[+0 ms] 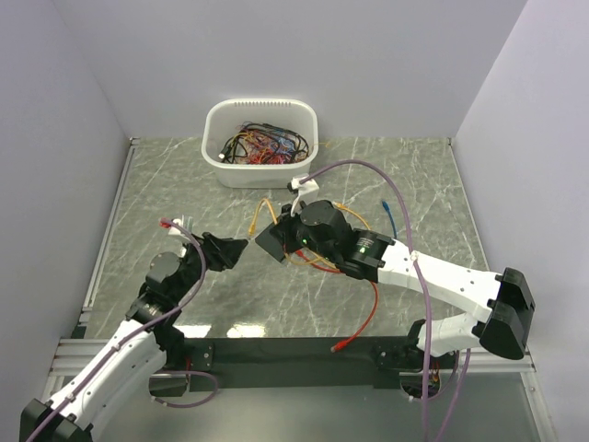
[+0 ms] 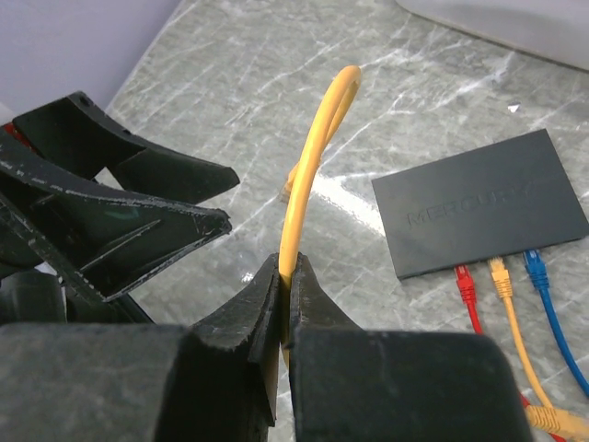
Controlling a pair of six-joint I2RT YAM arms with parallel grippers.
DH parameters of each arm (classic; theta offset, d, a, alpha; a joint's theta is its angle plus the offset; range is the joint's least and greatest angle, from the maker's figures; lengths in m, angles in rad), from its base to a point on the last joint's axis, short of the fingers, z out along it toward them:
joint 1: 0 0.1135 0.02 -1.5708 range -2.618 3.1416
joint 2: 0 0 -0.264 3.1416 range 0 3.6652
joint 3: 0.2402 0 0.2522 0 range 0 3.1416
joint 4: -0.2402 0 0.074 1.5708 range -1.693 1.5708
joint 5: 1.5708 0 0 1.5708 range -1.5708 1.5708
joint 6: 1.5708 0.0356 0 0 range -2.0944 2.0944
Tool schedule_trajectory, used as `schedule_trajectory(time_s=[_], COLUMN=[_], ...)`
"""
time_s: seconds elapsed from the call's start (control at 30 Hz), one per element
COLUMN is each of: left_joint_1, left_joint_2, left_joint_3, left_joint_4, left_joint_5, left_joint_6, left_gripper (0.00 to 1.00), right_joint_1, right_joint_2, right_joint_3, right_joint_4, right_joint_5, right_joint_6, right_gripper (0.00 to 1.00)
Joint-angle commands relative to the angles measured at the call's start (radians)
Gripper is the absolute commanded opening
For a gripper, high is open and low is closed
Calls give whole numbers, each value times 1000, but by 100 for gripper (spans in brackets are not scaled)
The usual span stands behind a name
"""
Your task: Insert the plug into the switch port
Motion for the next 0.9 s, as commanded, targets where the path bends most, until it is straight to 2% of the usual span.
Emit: schedule_trajectory(time_s=[0.0, 0.3, 0.67, 0.87], left_joint_1=[1, -1, -24, -50], left_joint_2=[36, 123, 234, 301], left_joint_3=[-13, -28, -29, -10], left_joint_4=[112, 198, 296, 333], left_joint_5=[52, 64, 60, 48], left_joint_6=[17, 15, 20, 35], left_gripper=[65, 57, 54, 45], right_joint_1=[-4, -4, -4, -4], right_joint_2=[-49, -50, -61, -63], right_joint_3=[-10, -13, -24, -22], right_joint_4=[8, 16, 22, 13], right_joint_5=[21, -8, -32, -37], right_joint_6=[-9, -5, -5, -8], right_gripper=[0, 0, 0, 0])
